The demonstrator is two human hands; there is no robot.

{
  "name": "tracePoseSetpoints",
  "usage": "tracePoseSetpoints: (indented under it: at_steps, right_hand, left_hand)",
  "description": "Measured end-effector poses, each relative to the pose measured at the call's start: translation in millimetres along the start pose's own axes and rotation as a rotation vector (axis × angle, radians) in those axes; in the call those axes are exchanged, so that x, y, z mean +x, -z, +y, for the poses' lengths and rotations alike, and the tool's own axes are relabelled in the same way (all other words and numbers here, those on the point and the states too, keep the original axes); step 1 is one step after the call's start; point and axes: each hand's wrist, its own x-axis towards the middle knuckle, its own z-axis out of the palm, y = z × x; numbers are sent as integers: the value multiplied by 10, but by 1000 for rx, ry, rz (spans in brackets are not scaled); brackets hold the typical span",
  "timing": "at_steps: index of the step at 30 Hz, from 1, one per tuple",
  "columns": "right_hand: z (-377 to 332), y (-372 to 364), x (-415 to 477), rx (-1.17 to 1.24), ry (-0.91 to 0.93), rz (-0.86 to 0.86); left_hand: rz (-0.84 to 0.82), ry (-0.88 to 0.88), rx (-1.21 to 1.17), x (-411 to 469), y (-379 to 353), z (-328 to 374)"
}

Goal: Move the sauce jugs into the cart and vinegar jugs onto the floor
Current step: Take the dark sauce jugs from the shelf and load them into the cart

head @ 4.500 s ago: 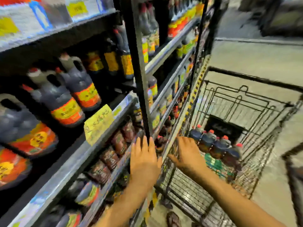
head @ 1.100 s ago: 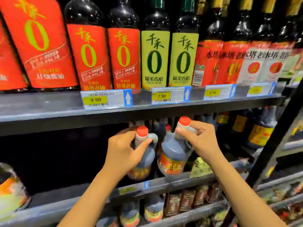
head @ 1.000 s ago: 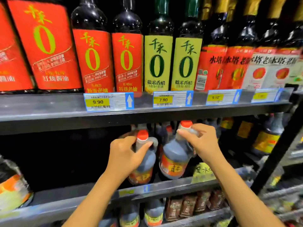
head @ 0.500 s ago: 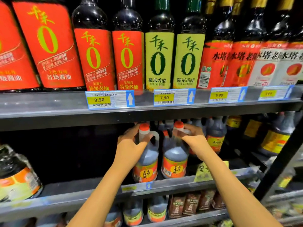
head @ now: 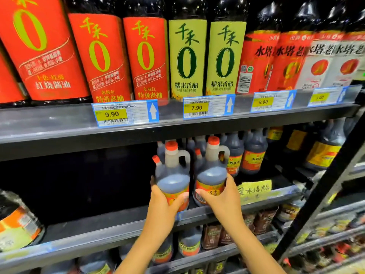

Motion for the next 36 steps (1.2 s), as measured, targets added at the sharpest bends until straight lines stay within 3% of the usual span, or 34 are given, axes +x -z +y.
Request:
tracePoseSetpoints:
  at_steps: [10, 16, 19, 22, 25, 30, 36]
  right_hand:
    - [-15, 185, 106, -45, 4, -148]
    - [-40, 207, 57, -75, -29, -144]
    - [-3, 261, -90, -50, -53, -98]
    - [66, 409, -279, -132, -91, 24]
    - [217, 629, -493, -313, -73, 137]
    - [660, 1160, -954, -619, -169, 207]
    - [1220, 1786, -1782, -809, -519, 184]
  left_hand:
    - [34, -40, 67, 26, -199, -4]
    - [31, -5, 23, -12, -206, 10]
    - [132, -92, 269, -227, -225, 62]
    - [145, -321, 494, -534, -312, 138]
    - [-23, -481, 708, -726, -585, 54]
    - [-394, -622, 770, -906, -1162, -31]
    - [-838, -704, 940, -1241, -1976, -90]
